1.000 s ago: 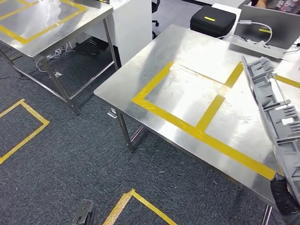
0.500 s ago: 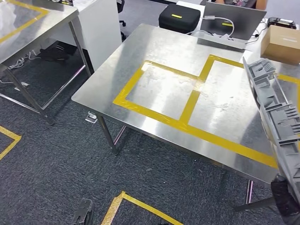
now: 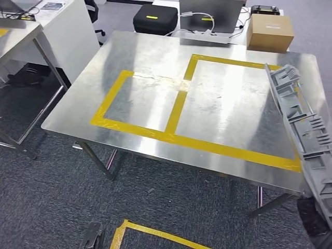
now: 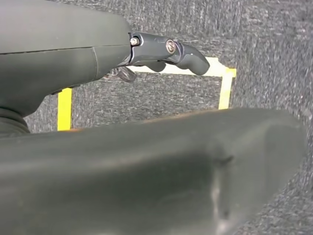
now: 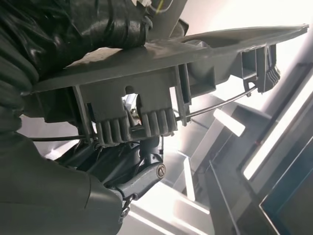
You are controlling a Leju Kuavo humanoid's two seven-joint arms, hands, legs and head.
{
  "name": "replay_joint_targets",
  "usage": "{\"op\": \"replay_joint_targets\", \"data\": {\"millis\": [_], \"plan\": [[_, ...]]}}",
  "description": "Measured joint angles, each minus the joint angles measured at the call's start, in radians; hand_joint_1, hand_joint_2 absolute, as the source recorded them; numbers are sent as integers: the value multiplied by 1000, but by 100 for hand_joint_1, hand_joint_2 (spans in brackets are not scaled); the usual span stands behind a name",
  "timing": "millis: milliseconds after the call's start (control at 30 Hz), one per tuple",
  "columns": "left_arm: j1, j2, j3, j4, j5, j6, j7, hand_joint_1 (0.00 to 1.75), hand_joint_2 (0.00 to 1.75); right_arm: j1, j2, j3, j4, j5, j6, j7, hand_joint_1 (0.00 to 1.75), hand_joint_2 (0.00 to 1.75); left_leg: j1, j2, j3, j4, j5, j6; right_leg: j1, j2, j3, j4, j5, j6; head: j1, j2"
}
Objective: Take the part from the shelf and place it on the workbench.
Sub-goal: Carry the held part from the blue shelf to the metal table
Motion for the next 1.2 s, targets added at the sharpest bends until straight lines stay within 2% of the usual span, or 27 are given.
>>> {"op": "replay_joint_targets", "data": {"millis": [33,67,133,167,200,233,267,300,367,433,467,500,533,567,600,667,733,800,867,933,967,1000,1033,1067,1100,1167,1200], "plan": [[1,0,-1,0,3,0,0,0,0,0,0,0,0,0,0,0,175,175,0,-2,-3,-5,19,4,2,14,1,1,0,0,0,0],[1,0,-1,0,6,1,-1,0,0,0,0,0,0,0,0,1,175,175,-1,-8,12,-49,56,10,3,28,3,1,-1,-1,0,0],[1,3,-6,0,10,4,-2,0,0,-1,0,1,0,0,0,1,175,175,-1,-48,61,-181,132,29,6,53,3,3,-1,1,1,0],[1,5,-9,0,11,6,-2,0,0,-2,0,1,1,0,0,1,175,175,-2,-68,81,-233,152,36,5,66,1,4,-1,4,1,0],[1,6,-12,0,12,7,-2,0,0,-3,0,1,2,0,0,1,175,175,-2,-83,92,-261,157,41,3,77,-4,4,1,9,0,0],[1,8,-15,0,13,8,-2,0,0,-3,0,1,3,0,0,2,175,175,-3,-84,96,-269,154,43,1,87,-8,3,3,15,-1,0],[0,6,-17,0,15,9,-2,0,0,-2,0,1,3,0,0,3,175,175,-4,-76,99,-277,154,43,-2,98,-12,1,6,23,-2,0],[-1,6,-20,0,18,9,-2,0,0,0,-1,1,3,1,0,4,175,175,-2,-64,102,-285,156,43,-2,96,-17,2,5,29,-3,0],[-3,4,-23,0,24,12,-2,0,0,1,-4,3,3,2,-1,5,175,175,3,-40,109,-303,163,46,1,54,-42,42,-22,37,3,0],[0,4,-27,0,29,15,0,0,0,-4,-7,6,4,3,-1,6,175,175,4,-15,112,-309,165,49,1,-2,-99,159,-81,44,7,0],[2,4,-29,0,31,16,3,0,0,-6,-8,7,6,3,-1,7,175,175,3,-2,112,-308,164,50,-1,-15,-130,222,-106,49,8,0],[3,4,-31,0,34,18,7,0,0,-6,-8,8,7,3,0,8,175,175,2,11,112,-308,163,50,-2,-20,-149,262,-115,53,8,0],[4,4,-34,0,37,21,10,0,0,-6,-8,8,9,3,0,10,175,175,2,22,113,-307,162,49,-4,-24,-151,267,-105,56,8,0],[4,4,-37,0,41,23,13,0,0,-6,-9,9,11,3,0,12,175,175,3,33,113,-305,160,46,-6,-29,-131,227,-77,58,8,0],[3,4,-39,0,43,26,15,0,0,-6,-11,10,12,4,0,15,175,175,4,43,114,-302,157,43,-8,-43,-93,158,-43,61,8,0],[2,4,-42,0,47,30,16,0,0,-8,-15,13,14,5,1,20,175,175,-1,60,116,-292,148,31,-5,-75,-24,34,-3,55,8,0],[1,4,-43,0,47,32,16,0,0,-9,-18,15,16,6,2,24,175,175,-6,72,117,-286,144,21,0,-81,-6,4,-3,40,6,0],[-1,3,-43,0,47,33,17,0,0,-7,-19,15,17,6,2,27,175,175,-4,82,118,-284,141,13,-1,-62,-9,5,1,26,5,0],[-2,3,-43,0,47,34,17,0,0,-8,-20,16,17,6,2,28,175,175,1,58,105,-246,109,3,-4,-46,-11,3,6,14,3,0],[0,3,-43,0,47,34,17,0,0,-9,-20,17,17,6,2,28,175,175,4,16,56,-127,40,-2,-4,-29,-13,2,9,5,0,0],[1,3,-43,0,47,34,17,0,0,-10,-20,17,18,6,2,28,175,175,4,5,24,-55,8,-3,-3,-18,-15,2,10,3,-1,0],[3,3,-43,0,47,34,17,0,0,-9,-20,17,18,6,2,28,175,175,4,1,1,-3,-9,-2,-1,-7,-16,2,11,1,-1,0],[5,3,-43,0,47,34,17,0,0,-9,-20,17,19,6,3,29,175,175,4,-2,-7,13,-4,1,1,5,-16,3,11,1,-1,0],[5,3,-43,0,47,34,17,0,0,-9,-20,17,19,7,5,31,175,175,3,-4,3,-10,21,7,3,17,-16,3,12,0,-1,0],[5,3,-43,0,48,34,17,0,0,-9,-22,18,19,9,11,36,175,175,2,-11,29,-68,59,15,5,29,-14,3,12,0,-1,0],[4,8,-43,0,56,34,17,0,0,-10,-28,18,21,16,38,64,175,175,-2,-54,88,-206,123,38,7,50,-15,5,14,2,0,0],[4,10,-44,0,61,34,16,0,0,-10,-33,19,24,21,63,88,175,175,-4,-73,107,-250,137,46,5,59,-19,6,15,6,-1,0]]}}
